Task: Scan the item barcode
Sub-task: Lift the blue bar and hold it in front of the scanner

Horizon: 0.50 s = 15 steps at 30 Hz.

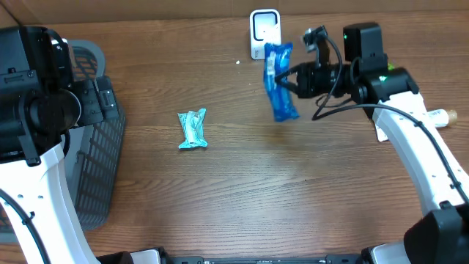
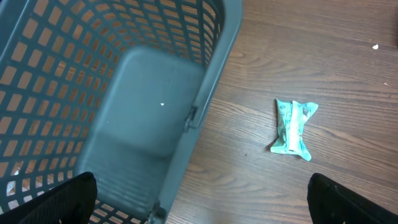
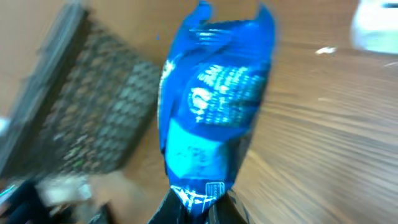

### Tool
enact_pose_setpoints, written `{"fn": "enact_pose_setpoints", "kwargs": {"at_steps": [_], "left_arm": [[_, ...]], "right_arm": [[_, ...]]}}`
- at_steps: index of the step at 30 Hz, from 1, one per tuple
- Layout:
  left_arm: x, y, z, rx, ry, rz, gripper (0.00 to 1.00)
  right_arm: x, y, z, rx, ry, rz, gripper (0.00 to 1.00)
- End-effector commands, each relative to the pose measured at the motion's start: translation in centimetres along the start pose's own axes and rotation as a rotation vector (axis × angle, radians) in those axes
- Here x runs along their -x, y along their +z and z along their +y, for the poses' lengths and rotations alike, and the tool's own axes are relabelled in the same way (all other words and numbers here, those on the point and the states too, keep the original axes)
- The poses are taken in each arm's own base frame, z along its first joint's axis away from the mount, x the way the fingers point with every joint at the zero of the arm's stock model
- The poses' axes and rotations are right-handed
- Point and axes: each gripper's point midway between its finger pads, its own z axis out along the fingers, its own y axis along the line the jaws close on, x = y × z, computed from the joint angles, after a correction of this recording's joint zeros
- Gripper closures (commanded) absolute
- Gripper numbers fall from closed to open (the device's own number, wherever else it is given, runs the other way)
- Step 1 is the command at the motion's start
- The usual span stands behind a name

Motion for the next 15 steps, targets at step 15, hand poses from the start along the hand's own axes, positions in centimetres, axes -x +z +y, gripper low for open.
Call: {"fn": "enact_pose_setpoints", "kwargs": {"at_steps": [15], "left_arm": [[0.4,-0.3,0.2,0.007,0.005,-0.015,0.0]], "right_arm": [[16.5,-7.8,1.3,-0.858,-0.5,-0.448,0.96]]}}
